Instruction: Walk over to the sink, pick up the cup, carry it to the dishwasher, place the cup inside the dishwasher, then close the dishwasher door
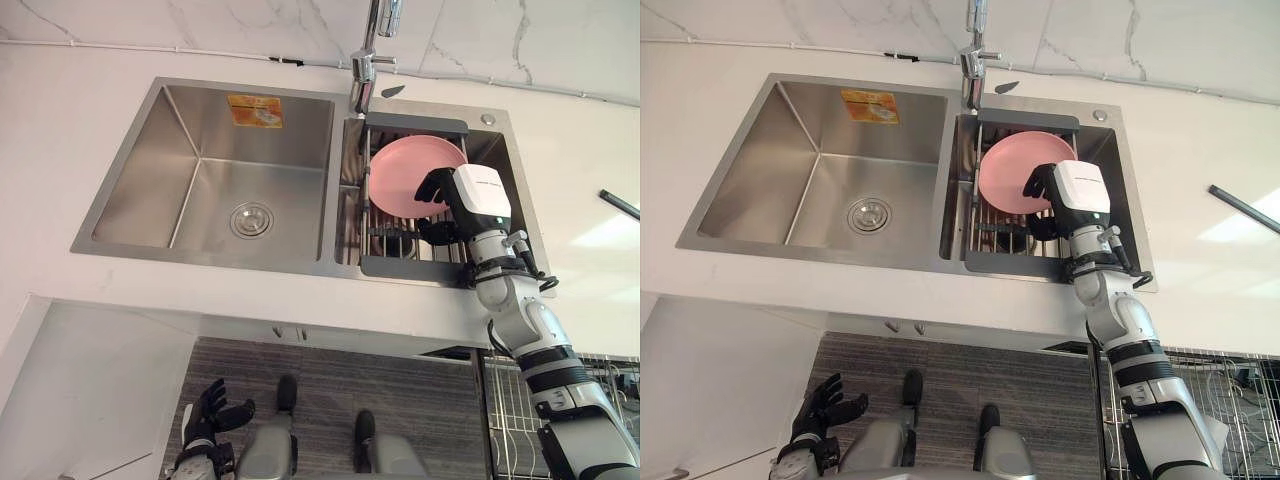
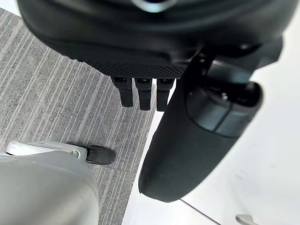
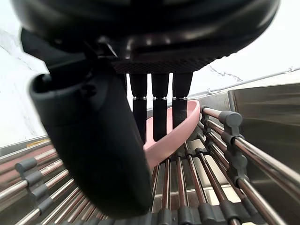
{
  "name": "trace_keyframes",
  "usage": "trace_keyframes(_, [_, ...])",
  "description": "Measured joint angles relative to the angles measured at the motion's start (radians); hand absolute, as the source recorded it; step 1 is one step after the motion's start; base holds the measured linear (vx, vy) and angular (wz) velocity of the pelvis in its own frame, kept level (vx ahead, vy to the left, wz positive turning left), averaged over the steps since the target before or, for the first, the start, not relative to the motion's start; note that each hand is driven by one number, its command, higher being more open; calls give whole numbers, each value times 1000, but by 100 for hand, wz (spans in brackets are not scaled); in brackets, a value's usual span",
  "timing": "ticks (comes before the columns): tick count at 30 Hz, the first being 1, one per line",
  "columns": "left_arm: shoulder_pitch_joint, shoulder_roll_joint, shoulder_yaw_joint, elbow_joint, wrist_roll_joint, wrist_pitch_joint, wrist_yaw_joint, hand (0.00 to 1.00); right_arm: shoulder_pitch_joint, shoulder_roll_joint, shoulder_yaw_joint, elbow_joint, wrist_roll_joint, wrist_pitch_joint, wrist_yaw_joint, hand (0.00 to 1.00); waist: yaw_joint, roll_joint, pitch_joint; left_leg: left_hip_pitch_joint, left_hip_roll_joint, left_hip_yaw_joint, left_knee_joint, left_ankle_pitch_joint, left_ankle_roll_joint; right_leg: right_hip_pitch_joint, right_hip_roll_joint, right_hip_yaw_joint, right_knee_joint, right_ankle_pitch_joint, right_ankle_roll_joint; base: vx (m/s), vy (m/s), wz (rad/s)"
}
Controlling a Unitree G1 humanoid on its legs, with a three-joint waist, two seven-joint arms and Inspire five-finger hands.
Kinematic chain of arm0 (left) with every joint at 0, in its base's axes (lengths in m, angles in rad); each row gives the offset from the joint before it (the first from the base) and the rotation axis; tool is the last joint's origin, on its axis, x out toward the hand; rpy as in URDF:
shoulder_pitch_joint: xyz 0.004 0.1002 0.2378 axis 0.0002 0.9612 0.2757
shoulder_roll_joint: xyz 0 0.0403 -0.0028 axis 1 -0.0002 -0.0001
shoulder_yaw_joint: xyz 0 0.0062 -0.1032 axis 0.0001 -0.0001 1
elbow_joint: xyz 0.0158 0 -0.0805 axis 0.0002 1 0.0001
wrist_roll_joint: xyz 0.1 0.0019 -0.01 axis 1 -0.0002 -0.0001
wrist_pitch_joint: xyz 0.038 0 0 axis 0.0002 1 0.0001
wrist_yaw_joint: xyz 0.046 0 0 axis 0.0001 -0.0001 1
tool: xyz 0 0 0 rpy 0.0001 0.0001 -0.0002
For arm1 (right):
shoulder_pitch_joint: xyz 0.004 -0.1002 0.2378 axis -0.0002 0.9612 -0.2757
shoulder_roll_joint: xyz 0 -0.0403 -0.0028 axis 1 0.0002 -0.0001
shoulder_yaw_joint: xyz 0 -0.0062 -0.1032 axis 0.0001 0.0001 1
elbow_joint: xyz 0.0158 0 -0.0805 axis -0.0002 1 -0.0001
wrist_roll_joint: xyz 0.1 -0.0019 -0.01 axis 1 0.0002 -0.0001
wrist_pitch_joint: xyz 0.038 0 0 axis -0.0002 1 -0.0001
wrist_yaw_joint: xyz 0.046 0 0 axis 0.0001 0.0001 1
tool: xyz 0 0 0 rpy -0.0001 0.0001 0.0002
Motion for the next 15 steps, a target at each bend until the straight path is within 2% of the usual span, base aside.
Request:
trace_keyframes(8, [-15, -3, 0, 0, 0, 0, -1, 90, 4, -10, 0, -24, 6, -5, 5, 30, -3, -2, 11, 1, 2, 0, 0, 1, 0, 0, 1, 1, 1, 0, 0, 0, 0, 0])
trace_keyframes(15, [-21, -14, 1, -5, 2, 0, -3, 90, 67, -9, -22, -165, 30, -40, 5, 30, -1, -2, 12, 6, 0, 0, 0, 2, 2, 6, 0, -2, 0, -2, -3, 0, 0, 0])
